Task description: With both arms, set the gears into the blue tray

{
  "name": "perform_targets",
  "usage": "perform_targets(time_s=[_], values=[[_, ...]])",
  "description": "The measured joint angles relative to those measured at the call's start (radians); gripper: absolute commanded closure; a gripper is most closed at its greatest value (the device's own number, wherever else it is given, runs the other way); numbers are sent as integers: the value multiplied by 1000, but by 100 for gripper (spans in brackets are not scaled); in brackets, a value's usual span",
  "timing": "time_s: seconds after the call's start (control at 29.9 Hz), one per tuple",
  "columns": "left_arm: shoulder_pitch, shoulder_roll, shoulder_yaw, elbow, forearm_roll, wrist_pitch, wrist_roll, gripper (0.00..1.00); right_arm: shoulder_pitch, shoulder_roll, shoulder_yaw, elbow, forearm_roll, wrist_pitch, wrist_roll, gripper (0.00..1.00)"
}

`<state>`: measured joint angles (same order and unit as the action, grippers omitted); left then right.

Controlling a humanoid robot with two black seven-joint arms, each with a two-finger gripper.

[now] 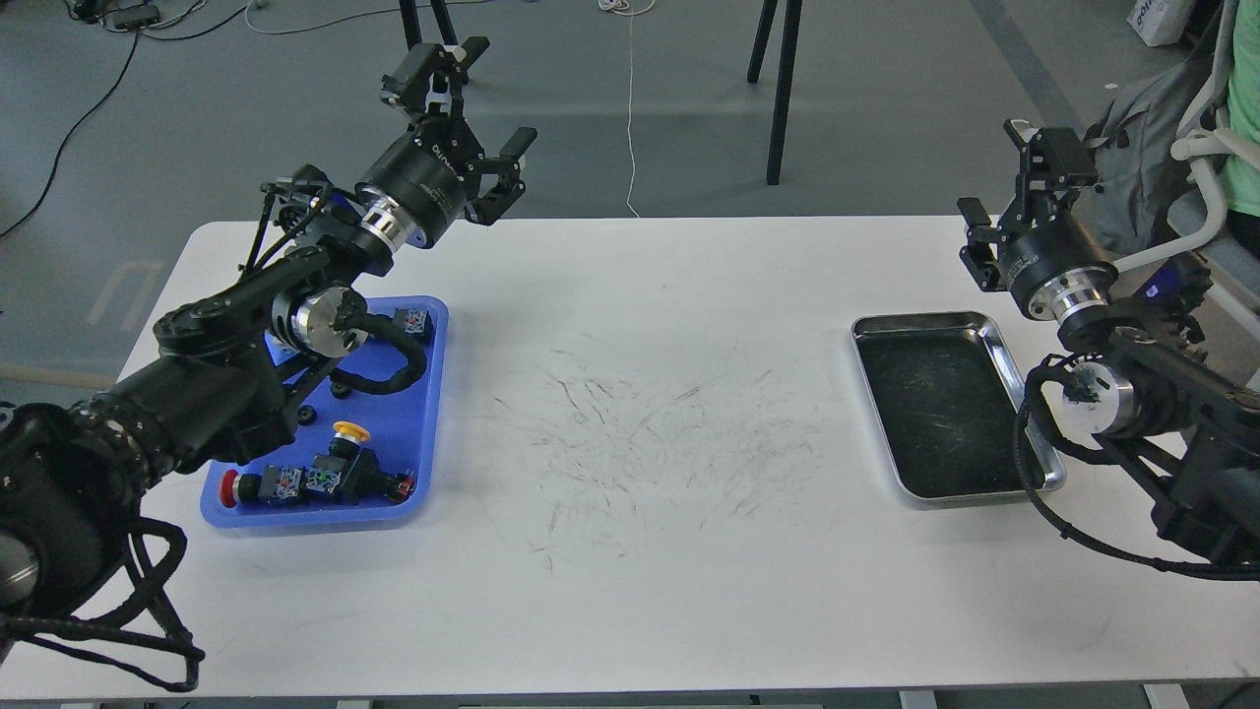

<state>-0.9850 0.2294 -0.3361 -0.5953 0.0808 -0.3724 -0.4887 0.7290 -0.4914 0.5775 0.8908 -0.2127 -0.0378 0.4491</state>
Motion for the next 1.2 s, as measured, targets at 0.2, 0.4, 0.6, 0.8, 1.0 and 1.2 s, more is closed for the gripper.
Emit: perform_targets(time_s=[0.2, 0.4, 0.6, 0.8, 1.0, 1.2], values=[[5, 7, 4, 9, 2, 6, 0, 0, 4, -17, 46, 4, 2, 12, 22, 2], [13, 7, 3, 43, 2, 51, 0, 0, -7, -14, 75, -1, 15, 7, 21, 2], [44, 37, 3, 39, 5, 63, 0, 0, -8, 2, 82, -10, 134, 18, -12, 2], [56, 53, 2, 37, 4, 55, 0, 0, -17, 40, 70, -15, 149, 9, -24, 1], [55, 79, 3, 27, 7, 25, 0, 0, -23, 46, 50, -19, 154, 8, -32, 1], [51, 97, 4, -27, 15, 4, 0, 0, -16, 46, 46, -13, 159, 6, -34, 1]])
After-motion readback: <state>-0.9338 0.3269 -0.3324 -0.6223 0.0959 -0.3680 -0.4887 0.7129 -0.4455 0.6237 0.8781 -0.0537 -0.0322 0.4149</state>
